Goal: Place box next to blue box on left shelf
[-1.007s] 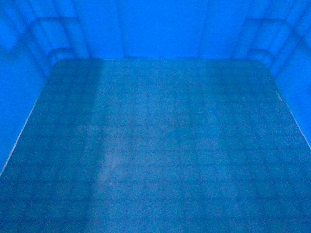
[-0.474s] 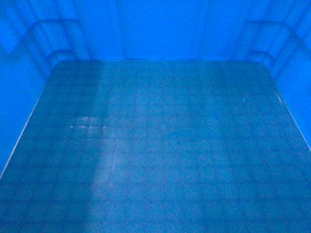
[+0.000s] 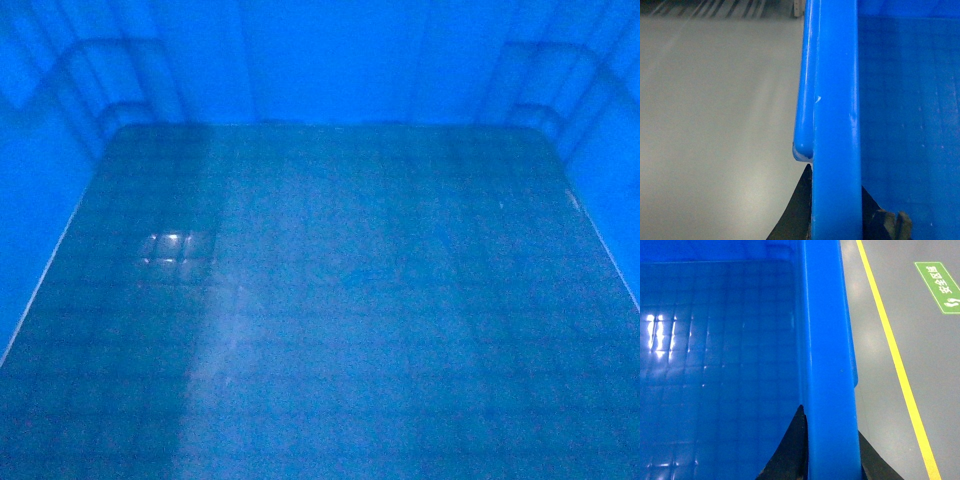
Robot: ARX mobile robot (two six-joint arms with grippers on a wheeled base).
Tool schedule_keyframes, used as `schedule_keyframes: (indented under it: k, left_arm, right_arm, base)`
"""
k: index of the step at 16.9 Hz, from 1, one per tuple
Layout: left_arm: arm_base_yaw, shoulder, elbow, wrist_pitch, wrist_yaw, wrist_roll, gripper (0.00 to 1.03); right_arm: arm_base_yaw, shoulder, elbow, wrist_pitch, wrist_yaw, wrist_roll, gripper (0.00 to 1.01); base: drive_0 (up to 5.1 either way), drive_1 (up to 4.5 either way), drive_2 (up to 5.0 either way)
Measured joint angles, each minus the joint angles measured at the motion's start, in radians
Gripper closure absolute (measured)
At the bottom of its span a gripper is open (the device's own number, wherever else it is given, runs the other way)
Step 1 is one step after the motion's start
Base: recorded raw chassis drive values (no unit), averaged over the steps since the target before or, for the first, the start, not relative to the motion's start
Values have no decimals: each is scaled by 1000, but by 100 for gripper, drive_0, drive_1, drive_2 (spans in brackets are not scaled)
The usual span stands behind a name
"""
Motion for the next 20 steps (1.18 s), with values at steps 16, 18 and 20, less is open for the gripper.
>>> schedule_keyframes:
  k: [16,18,20]
  left_arm:
    - [0,0,0,-1,0,0,94]
    - [0,0,0,0,0,0,94]
    - [0,0,0,1,0,0,94]
  right_arm:
    - [0,-1,0,-1,0,-1,92]
    - [0,0,0,0,0,0,92]
    - [0,0,0,1,0,0,92]
  base:
    - [-8,412,-427]
    - [-12,408,-431]
    - [-13,407,-432]
